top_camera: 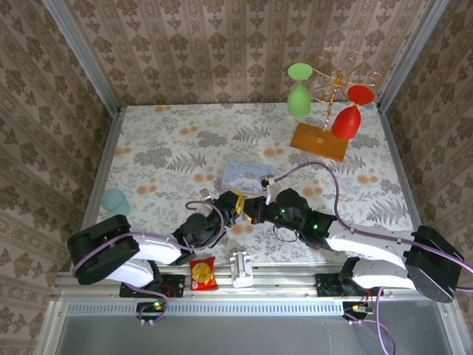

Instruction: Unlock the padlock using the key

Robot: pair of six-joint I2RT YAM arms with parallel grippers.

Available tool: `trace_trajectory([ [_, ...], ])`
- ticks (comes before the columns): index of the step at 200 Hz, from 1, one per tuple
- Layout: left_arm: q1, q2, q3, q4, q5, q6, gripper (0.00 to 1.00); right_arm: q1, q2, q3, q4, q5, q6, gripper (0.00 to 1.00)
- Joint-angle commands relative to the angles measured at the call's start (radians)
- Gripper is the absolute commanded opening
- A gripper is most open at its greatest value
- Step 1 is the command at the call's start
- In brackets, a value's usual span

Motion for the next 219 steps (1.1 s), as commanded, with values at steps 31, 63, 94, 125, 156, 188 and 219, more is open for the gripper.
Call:
trace_trajectory([
  [31, 0.007, 0.024, 0.028, 0.027, 0.012, 0.013, 0.17, 0.004, -0.035, -0.01, -0.01, 0.017, -0.027, 0.0],
  [63, 0.007, 0.021, 0.026, 0.028, 0.009, 0.024, 0.11, 0.004, -0.039, -0.019, -0.007, 0.016, -0.028, 0.0],
  [94, 0.009, 0.021, 0.026, 0.028, 0.009, 0.028, 0.09, 0.005, -0.04, -0.023, -0.01, 0.02, -0.029, 0.0],
  [125, 0.014, 0.018, 0.026, 0.028, 0.014, 0.055, 0.0, -0.001, -0.054, -0.033, -0.011, 0.02, -0.025, 0.17],
  [156, 0.049, -0.015, 0.025, -0.005, 0.075, 0.237, 0.0, -0.153, -0.138, -0.066, -0.033, -0.226, -0.067, 0.72],
  [188, 0.173, -0.068, 0.149, -0.24, 0.414, 0.518, 0.0, -0.353, -0.123, -0.043, 0.033, -0.647, -0.036, 0.75],
  [219, 0.191, -0.152, 0.2, -0.347, 0.546, 0.756, 0.0, -0.353, -0.052, -0.016, 0.144, -0.789, 0.01, 0.67],
])
